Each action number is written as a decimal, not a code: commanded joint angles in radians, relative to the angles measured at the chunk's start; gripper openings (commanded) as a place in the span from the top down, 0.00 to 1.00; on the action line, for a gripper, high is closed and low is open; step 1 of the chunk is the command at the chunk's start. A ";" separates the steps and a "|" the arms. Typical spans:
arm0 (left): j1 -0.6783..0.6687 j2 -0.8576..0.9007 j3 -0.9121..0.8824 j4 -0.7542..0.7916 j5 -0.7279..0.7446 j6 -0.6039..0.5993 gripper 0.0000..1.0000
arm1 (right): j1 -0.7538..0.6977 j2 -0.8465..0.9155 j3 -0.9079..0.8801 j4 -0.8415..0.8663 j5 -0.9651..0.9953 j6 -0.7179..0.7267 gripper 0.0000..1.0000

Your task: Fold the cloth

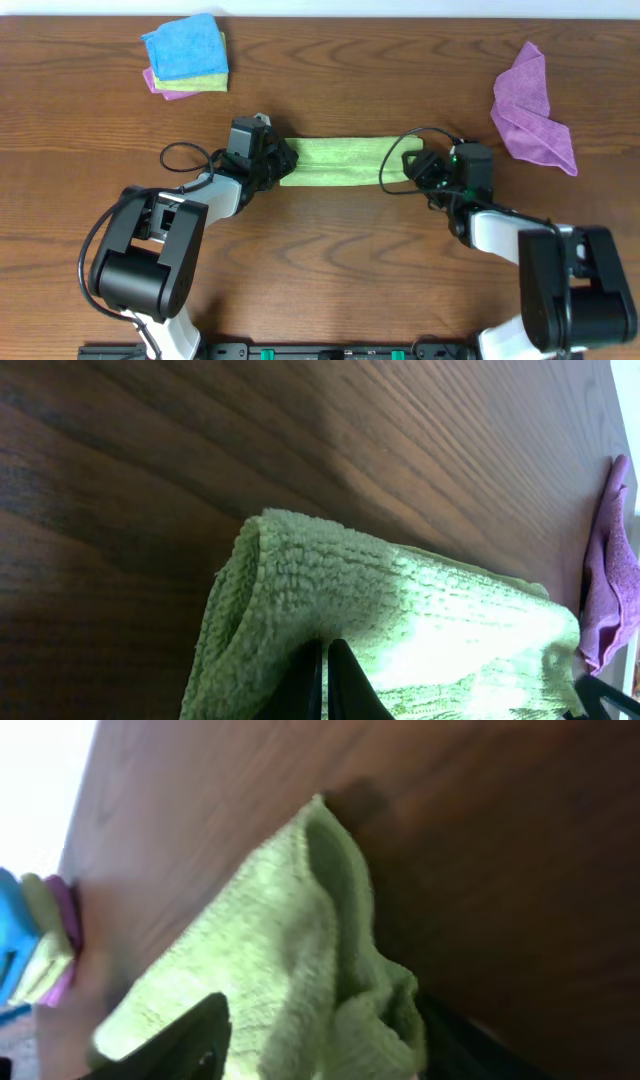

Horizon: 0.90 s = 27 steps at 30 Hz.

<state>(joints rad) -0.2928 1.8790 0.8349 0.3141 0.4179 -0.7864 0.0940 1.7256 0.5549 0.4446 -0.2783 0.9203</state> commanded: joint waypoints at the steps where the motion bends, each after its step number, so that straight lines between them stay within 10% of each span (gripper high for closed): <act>1: -0.002 0.018 0.019 -0.003 -0.007 0.001 0.94 | 0.023 0.088 -0.019 0.003 0.019 0.027 0.53; 7: -0.002 0.018 0.019 -0.003 0.002 0.002 0.94 | 0.046 0.109 -0.018 0.142 0.037 -0.094 0.99; 27: -0.002 0.018 0.019 -0.003 0.024 0.005 0.95 | 0.248 -0.203 0.133 -0.174 0.090 -0.439 0.99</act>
<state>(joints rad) -0.2928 1.8793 0.8349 0.3138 0.4297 -0.7860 0.3077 1.5349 0.6483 0.2794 -0.2066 0.5259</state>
